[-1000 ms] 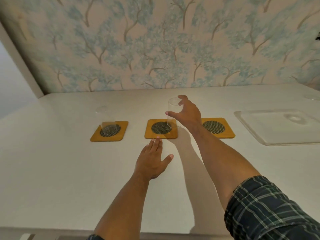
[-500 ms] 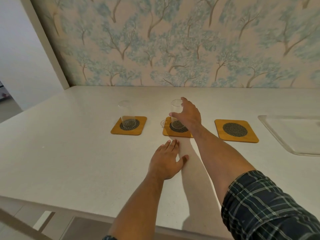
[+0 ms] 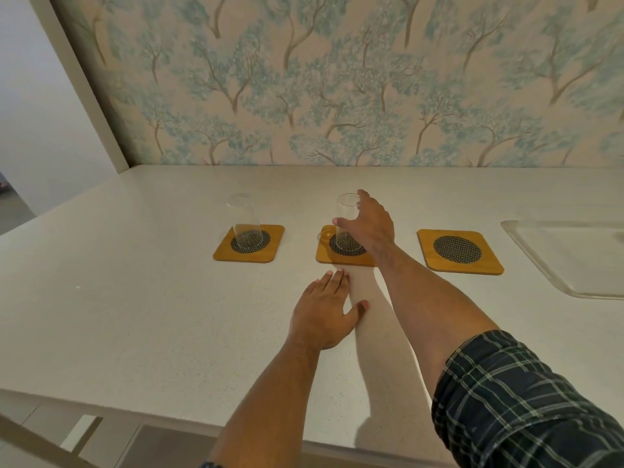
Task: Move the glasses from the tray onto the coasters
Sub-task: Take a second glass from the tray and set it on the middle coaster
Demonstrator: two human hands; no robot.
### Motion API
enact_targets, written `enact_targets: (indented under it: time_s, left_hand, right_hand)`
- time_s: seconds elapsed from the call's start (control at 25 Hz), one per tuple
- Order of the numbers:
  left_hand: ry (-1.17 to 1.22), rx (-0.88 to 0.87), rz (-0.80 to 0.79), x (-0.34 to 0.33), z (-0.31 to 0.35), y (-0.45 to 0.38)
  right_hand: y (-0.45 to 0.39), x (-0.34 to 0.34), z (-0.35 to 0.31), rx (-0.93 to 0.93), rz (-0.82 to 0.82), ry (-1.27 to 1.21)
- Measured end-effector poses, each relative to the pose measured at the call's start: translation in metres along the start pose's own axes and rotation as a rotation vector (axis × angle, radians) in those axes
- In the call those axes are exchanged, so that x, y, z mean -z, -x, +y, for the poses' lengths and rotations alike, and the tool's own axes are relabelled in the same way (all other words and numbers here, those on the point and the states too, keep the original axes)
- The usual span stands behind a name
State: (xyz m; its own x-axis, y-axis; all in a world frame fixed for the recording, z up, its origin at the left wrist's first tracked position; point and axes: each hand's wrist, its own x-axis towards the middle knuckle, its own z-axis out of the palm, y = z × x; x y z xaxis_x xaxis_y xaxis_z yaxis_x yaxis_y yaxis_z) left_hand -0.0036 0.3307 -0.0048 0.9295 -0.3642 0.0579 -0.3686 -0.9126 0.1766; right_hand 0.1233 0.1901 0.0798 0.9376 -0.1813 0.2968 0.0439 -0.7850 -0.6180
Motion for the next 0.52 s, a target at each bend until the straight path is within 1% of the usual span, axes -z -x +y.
enact_targets:
  time_s: [0.28, 0.44, 0.52]
  left_hand:
    - [0.019, -0.006, 0.024, 0.000, 0.000, 0.003]
    - [0.051, 0.005, 0.083, 0.001, 0.003, 0.003]
    - [0.037, 0.017, 0.100, 0.003, 0.006, 0.003]
  right_hand:
    - [0.002, 0.000, 0.003, 0.024, -0.024, 0.008]
    - [0.003, 0.009, 0.002, 0.022, -0.084, 0.069]
    - [0.007, 0.017, 0.004, 0.010, -0.094, 0.055]
